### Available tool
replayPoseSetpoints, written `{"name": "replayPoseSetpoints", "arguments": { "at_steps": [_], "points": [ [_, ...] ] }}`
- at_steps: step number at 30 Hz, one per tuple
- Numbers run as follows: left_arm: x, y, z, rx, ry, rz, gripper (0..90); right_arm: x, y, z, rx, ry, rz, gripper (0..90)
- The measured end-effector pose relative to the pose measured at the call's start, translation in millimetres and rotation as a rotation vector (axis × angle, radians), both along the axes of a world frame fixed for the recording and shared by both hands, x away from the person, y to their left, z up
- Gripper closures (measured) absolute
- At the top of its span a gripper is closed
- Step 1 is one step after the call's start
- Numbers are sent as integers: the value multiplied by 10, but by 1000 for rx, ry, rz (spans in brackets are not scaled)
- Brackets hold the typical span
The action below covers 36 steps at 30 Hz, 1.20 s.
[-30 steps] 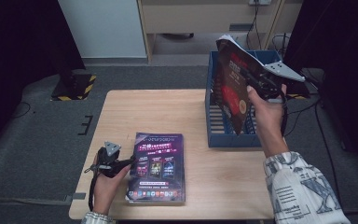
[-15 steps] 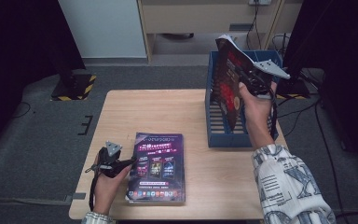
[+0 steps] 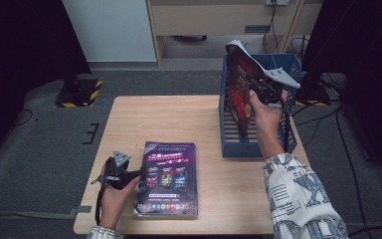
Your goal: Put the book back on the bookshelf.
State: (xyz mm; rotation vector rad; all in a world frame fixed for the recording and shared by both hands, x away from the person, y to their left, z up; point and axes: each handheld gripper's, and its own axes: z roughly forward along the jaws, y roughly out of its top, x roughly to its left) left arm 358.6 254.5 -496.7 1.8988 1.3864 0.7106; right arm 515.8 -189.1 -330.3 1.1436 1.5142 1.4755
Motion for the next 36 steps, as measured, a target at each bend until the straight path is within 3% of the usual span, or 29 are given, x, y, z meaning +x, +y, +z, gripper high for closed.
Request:
{"name": "replayPoseSetpoints", "arguments": {
  "at_steps": [6,15,25,36],
  "points": [
    [2,-10,-1,4,-1,-4,136,18,16,-75,-13,-15,-9,870],
    [4,-18,-2,11,-1,-9,136,41,52,-227,-11,-3,-6,869],
    [8,-22,-4,12,0,-12,136,28,77,-277,-9,-15,-37,870],
    [9,-25,-3,9,-2,-12,136,20,130,-340,-23,-12,-33,870]
  ]
}}
